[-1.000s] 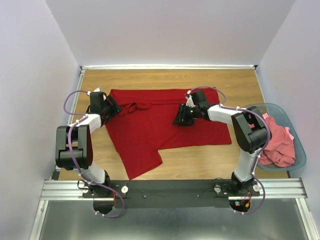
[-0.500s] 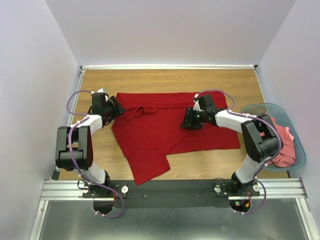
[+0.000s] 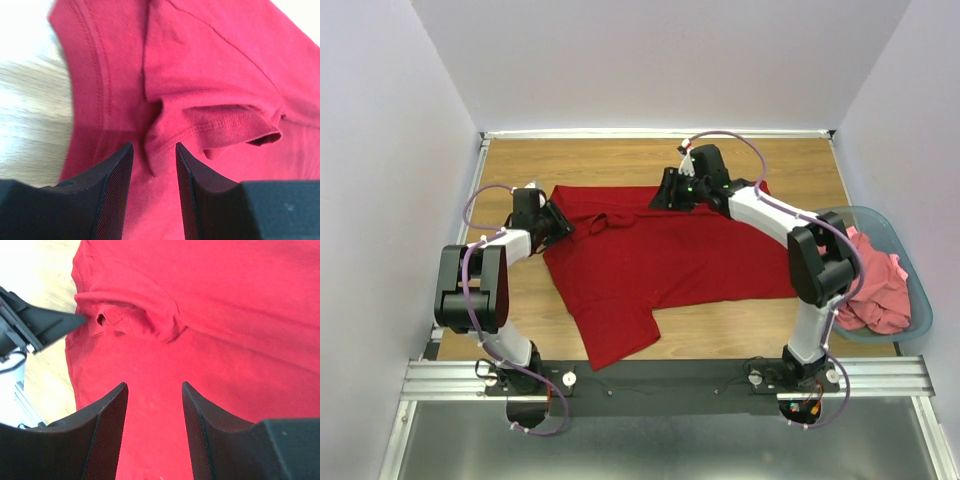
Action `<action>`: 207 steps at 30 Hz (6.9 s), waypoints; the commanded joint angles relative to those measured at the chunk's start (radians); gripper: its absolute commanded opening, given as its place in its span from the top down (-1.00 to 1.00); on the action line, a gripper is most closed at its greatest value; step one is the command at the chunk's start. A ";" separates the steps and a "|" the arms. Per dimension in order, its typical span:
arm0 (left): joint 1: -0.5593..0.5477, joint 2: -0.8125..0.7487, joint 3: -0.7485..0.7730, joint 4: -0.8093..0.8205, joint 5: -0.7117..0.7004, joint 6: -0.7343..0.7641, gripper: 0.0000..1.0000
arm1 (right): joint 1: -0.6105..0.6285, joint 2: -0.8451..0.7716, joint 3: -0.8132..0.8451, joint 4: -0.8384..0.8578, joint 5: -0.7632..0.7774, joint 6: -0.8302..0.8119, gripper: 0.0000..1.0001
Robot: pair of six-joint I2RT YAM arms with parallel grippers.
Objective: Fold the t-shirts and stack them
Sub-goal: Fold the tshirt
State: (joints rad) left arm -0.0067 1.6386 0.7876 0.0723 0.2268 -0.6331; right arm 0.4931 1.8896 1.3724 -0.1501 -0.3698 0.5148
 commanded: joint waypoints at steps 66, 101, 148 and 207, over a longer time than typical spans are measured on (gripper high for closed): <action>-0.039 -0.048 0.200 -0.207 0.003 0.021 1.00 | 0.196 0.364 0.157 0.261 0.131 0.060 -0.04; -0.039 0.053 0.173 -0.170 0.031 0.039 1.00 | 0.148 0.474 0.399 0.152 0.146 -0.007 0.31; -0.001 -0.053 0.128 -0.318 0.043 0.088 1.00 | 0.173 0.218 0.349 -0.270 0.198 -0.199 -0.04; 0.027 0.030 0.156 -0.347 0.019 0.144 0.98 | 0.176 0.210 0.048 -0.003 0.055 0.228 0.99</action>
State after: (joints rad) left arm 0.0158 1.6535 0.9245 -0.2531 0.2615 -0.5053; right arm 0.6601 2.1628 1.4616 -0.1509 -0.3119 0.7326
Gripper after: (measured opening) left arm 0.012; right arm 0.011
